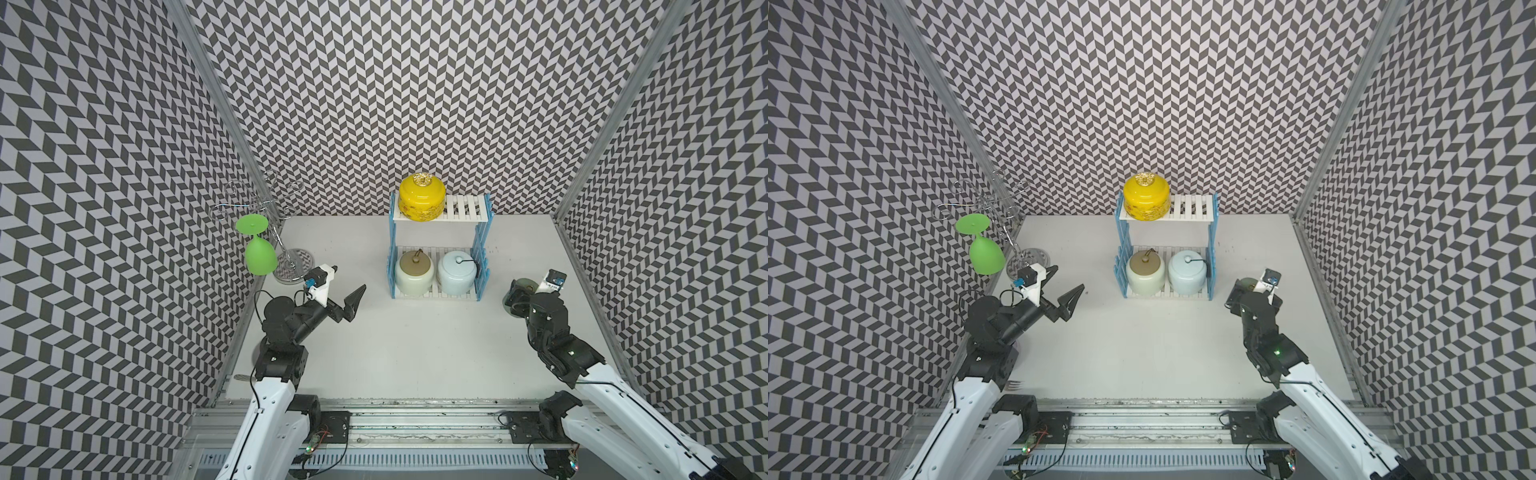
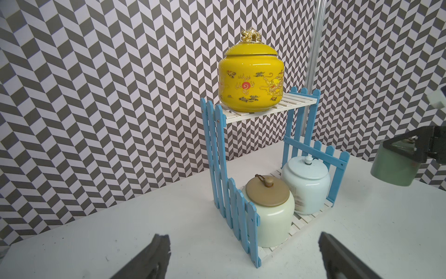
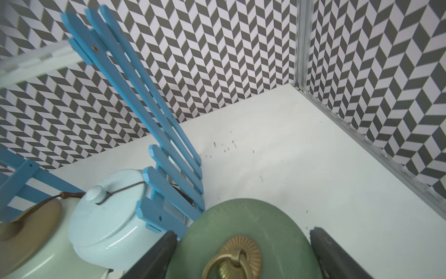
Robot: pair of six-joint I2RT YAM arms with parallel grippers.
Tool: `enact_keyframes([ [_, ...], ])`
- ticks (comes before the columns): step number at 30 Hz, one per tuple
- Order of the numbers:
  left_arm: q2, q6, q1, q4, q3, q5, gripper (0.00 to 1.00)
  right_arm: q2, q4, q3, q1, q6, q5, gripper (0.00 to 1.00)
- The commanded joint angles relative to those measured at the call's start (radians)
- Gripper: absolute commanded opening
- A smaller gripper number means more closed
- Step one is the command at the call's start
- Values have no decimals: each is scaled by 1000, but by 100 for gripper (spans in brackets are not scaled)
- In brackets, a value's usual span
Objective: Remove the tea canisters from the shelf
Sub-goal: Place the tea canister at the center of the board.
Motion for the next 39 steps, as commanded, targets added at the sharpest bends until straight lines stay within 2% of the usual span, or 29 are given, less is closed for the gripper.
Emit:
enact_keyframes([
  [1, -3, 3, 6, 15, -5, -10, 100, -4, 104, 2, 5, 74, 43, 21],
  [12, -10, 4, 9, 27, -14, 13, 100, 90, 133, -85, 16, 74, 18, 21],
  [20, -9, 0, 18, 29, -16, 19, 100, 106, 164, -88, 42, -6, 28, 24],
  [26, -12, 2, 24, 27, -15, 15, 100, 172, 136, -53, 50, -16, -20, 26],
  [31, -12, 1, 25, 27, -14, 8, 100, 166, 136, -55, 51, 15, -69, 27],
  [39, -13, 5, 22, 30, -18, 15, 100, 291, 111, -39, 50, 93, -112, 33],
])
